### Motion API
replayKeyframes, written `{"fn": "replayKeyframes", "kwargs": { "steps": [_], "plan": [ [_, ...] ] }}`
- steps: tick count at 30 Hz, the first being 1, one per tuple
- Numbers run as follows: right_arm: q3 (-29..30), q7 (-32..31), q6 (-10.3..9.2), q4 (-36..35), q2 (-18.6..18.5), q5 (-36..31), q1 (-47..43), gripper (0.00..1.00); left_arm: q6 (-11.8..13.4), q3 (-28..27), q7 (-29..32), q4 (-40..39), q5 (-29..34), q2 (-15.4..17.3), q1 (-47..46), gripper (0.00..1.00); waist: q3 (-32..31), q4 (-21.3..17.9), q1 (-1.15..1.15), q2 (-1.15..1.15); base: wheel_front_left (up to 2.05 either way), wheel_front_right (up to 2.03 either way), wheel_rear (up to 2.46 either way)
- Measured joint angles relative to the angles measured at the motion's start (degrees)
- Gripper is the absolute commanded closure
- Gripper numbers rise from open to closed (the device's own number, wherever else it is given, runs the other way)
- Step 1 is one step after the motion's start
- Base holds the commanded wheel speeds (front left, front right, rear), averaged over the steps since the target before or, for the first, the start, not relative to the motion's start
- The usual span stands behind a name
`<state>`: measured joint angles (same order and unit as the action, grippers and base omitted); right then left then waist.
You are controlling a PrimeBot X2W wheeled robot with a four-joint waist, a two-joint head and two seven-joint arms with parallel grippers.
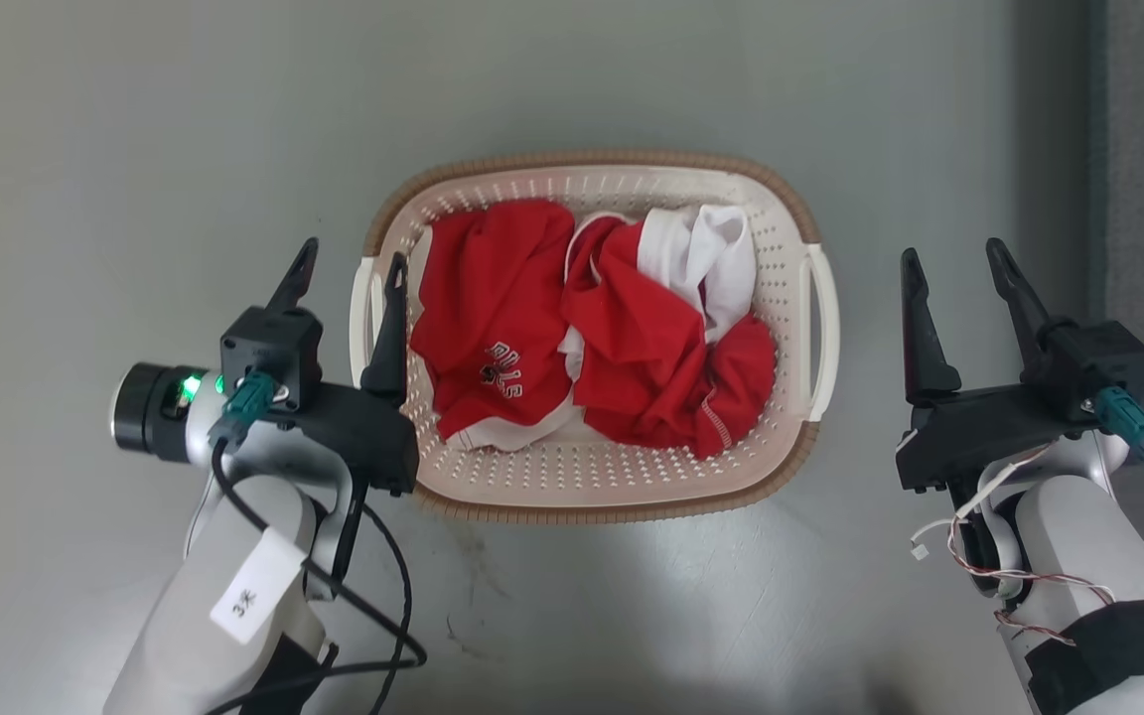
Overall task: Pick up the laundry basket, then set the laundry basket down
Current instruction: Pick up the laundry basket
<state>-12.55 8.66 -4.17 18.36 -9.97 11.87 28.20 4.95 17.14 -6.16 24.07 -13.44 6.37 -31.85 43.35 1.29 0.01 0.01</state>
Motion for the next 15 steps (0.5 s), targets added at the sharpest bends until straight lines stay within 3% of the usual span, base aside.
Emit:
{"fn": "replayKeyframes", "kwargs": {
  "steps": [15],
  "plan": [
    [-1.5, 1.5, 1.13, 7.1, 0.5, -0.9, 4.4, 0.0, -1.0, 0.0, -0.8, 9.0, -0.5, -1.4, -4.8, 0.0, 4.5, 3.1, 0.0, 0.0, 0.0, 0.0, 0.0]
  ]
}}
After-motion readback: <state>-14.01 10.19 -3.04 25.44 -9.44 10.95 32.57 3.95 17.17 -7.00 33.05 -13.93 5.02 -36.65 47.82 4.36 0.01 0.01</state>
